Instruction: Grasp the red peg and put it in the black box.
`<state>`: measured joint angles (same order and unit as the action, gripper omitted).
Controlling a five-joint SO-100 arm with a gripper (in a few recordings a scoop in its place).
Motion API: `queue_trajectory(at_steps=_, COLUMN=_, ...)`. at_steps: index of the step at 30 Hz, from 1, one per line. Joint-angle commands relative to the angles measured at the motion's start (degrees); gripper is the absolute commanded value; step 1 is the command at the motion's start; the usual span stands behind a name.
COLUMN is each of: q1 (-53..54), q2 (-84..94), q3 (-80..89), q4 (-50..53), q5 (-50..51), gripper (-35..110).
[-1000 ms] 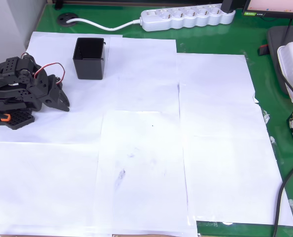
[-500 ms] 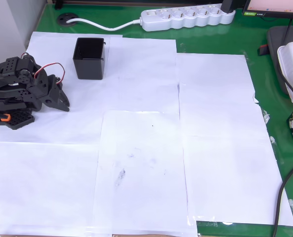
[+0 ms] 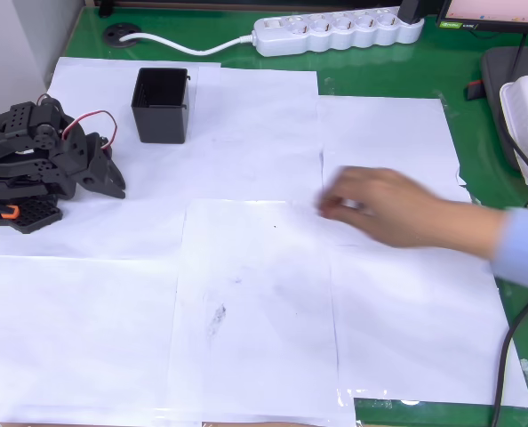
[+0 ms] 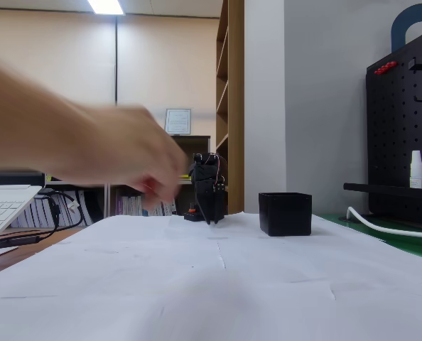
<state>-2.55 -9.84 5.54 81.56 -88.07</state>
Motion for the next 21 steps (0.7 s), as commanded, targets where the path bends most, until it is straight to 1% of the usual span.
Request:
queue_trajectory(at_steps=1, q1=-0.9, q2=-1.2, q3=0.4, q4=4.6, q5=-0.4, gripper=1)
queue_trajectory(at_steps=17, q1=-1.4, q2=-1.3, q3=0.4, q4=4.6, q5=-1.1, gripper=1)
queue_trajectory(at_steps=21, q1=1.1, q2=0.0, q3=0.4, q4=-1.5, q5=-0.9, gripper=1)
